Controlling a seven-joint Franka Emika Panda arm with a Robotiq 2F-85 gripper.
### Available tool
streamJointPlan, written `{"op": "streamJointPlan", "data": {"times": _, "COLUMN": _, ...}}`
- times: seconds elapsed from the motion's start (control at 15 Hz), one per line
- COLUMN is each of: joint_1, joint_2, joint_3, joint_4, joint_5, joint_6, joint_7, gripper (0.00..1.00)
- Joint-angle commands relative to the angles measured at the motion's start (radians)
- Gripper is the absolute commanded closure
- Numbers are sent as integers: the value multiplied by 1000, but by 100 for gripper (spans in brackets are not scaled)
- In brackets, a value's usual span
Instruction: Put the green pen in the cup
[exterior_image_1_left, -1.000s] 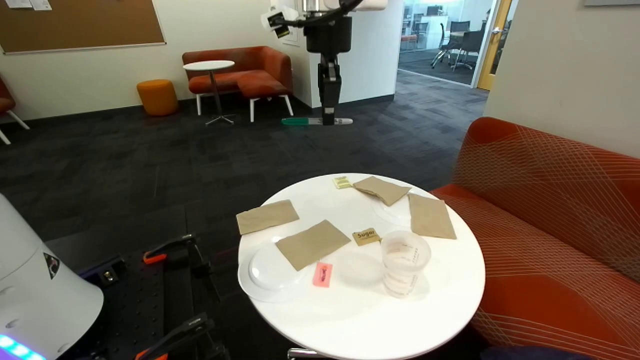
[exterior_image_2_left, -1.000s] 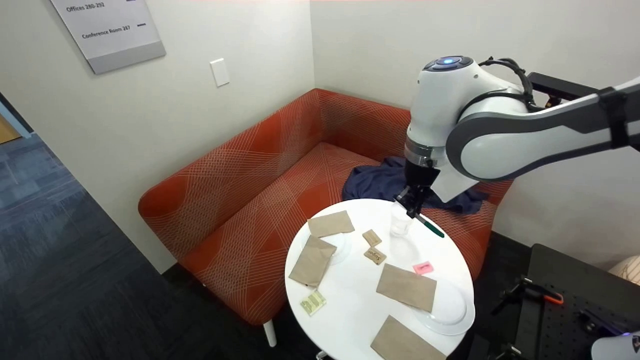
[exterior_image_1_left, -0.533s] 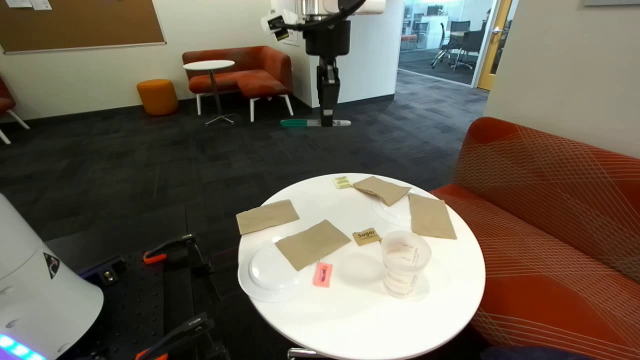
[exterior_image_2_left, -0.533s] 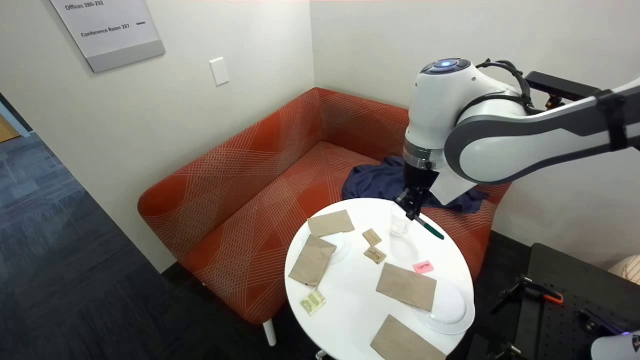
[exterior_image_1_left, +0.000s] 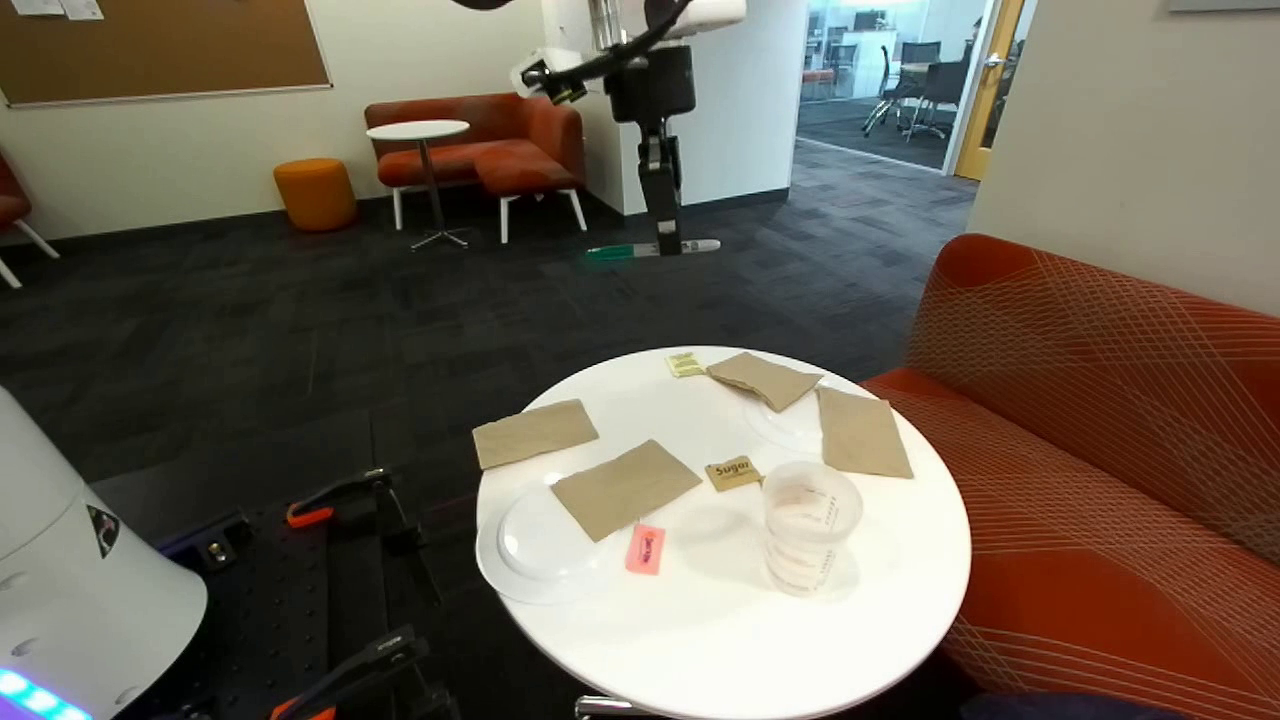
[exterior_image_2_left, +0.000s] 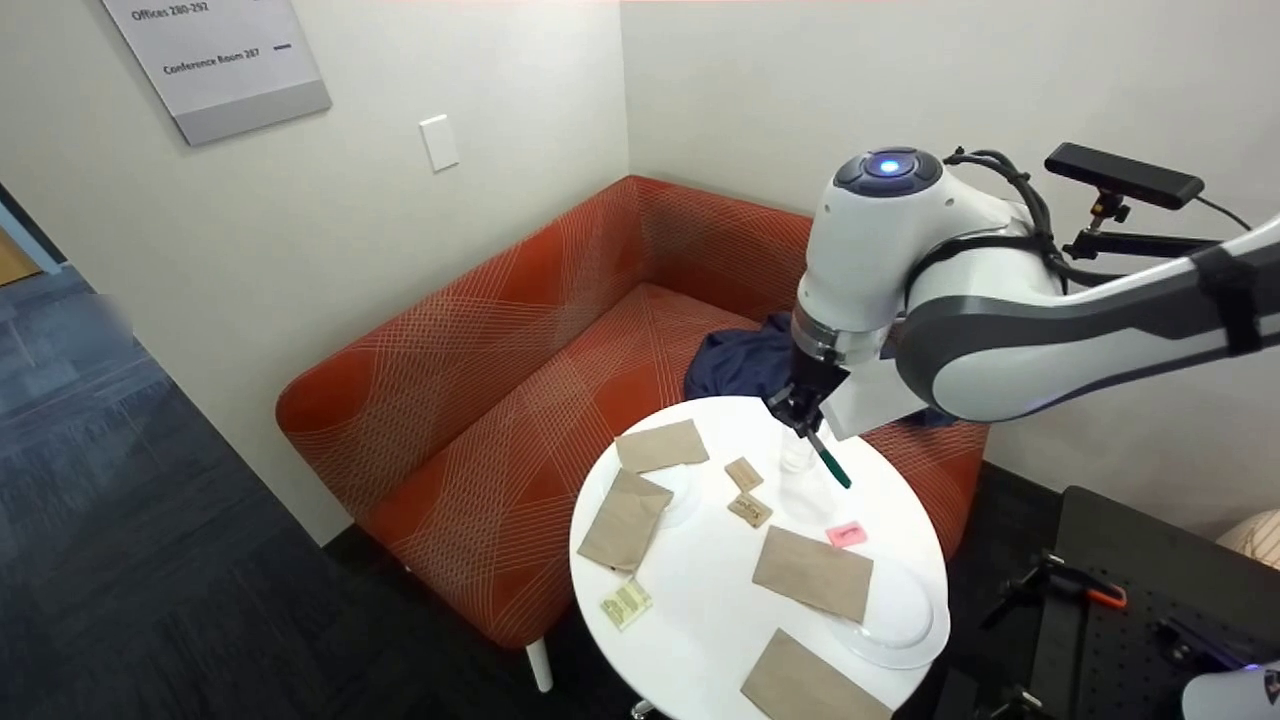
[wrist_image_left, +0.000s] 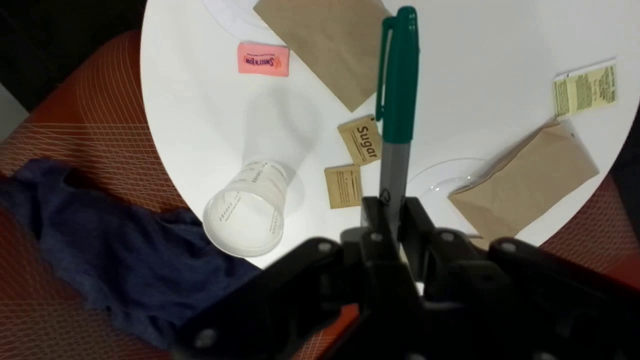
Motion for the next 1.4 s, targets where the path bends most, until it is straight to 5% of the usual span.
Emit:
{"op": "streamJointPlan", "data": {"times": 0.0, "joint_1": -14, "joint_2": -41, "joint_3": 6, "joint_4": -69, "joint_5": -121, "joint_6": 61, "joint_7": 233, "gripper": 97}}
{"op": "streamJointPlan", "data": {"times": 0.53, "joint_1": 3, "joint_2": 22, "joint_3": 31, "joint_4": 0, "joint_5": -422, "joint_6": -85, "joint_7": 802, "gripper": 97}}
{"op": "streamJointPlan", "data": {"times": 1.33, "joint_1": 49, "joint_2": 119, "joint_3": 48, "joint_4": 141, "joint_5": -547, "joint_6": -439, "joint_7": 1182, "gripper": 97}}
